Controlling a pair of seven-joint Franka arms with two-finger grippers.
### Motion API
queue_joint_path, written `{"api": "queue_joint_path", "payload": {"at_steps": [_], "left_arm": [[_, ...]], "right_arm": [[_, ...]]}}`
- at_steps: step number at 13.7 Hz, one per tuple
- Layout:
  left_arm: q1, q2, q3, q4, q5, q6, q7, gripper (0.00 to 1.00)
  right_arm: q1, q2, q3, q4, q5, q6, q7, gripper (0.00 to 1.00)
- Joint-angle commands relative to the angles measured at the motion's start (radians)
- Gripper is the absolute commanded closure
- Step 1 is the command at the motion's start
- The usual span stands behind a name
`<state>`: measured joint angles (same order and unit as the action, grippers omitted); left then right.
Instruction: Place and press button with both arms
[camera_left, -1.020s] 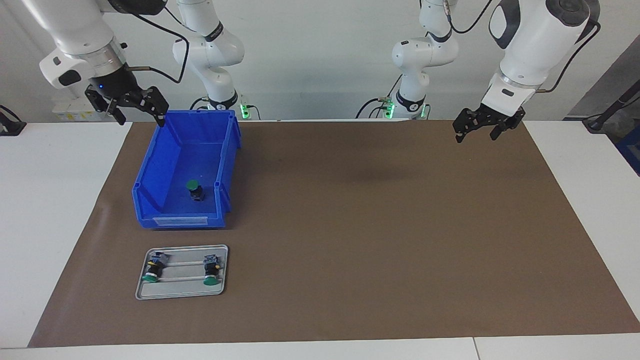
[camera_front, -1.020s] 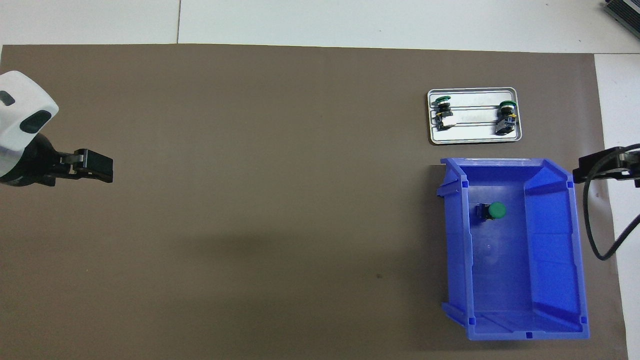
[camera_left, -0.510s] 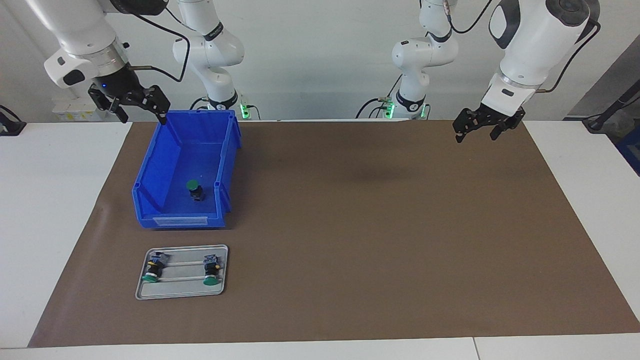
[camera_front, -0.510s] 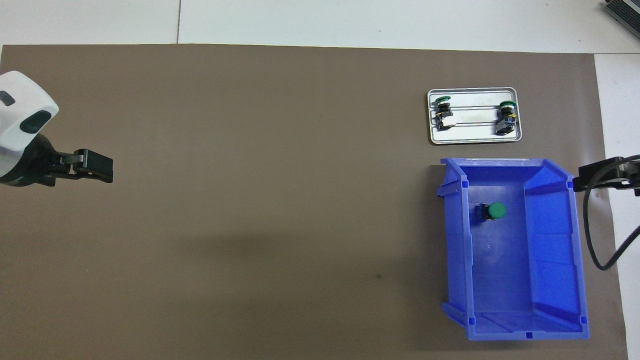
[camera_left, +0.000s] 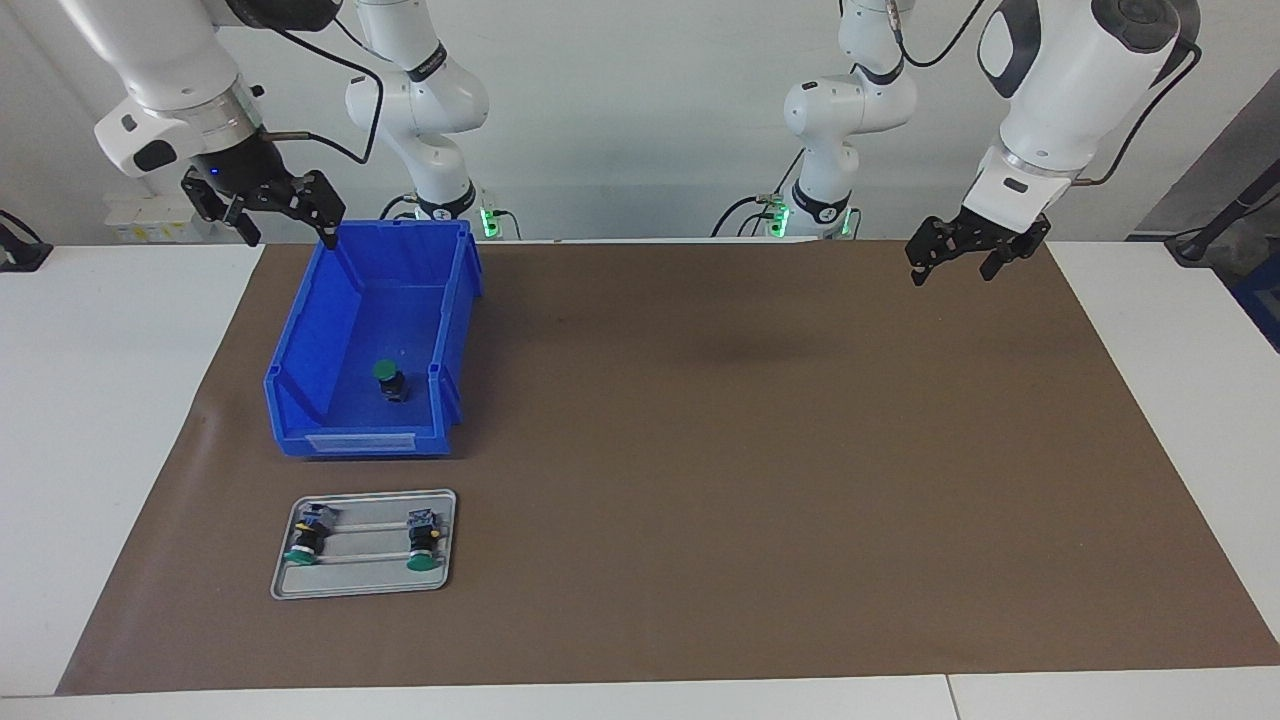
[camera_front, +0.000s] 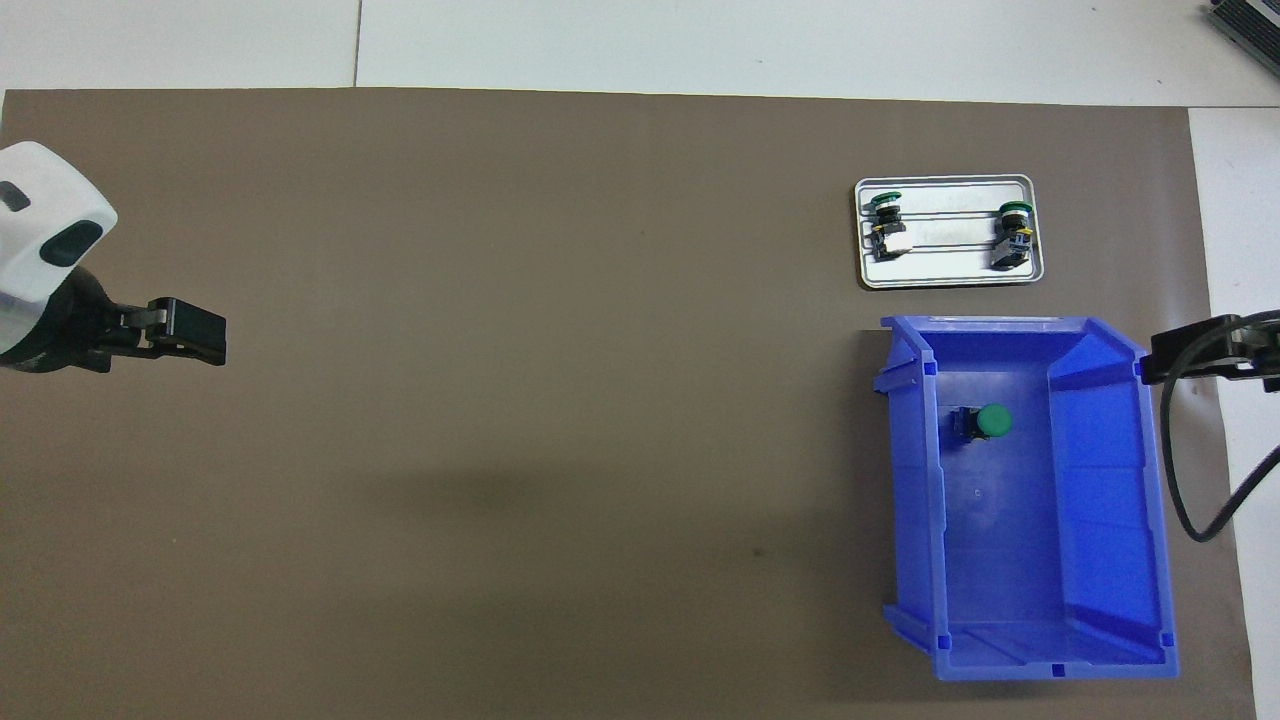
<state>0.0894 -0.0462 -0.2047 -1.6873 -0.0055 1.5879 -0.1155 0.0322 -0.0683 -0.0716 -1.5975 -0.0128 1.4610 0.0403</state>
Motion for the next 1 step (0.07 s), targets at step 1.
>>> {"api": "queue_joint_path", "payload": {"at_steps": [1], "left_arm": [[0.009, -0.018, -0.005, -0.018, 0.013, 0.001, 0.0, 0.0]], "right_arm": [[-0.015, -0.024, 0.015, -0.029, -0.003, 0.024, -0.016, 0.0]]}}
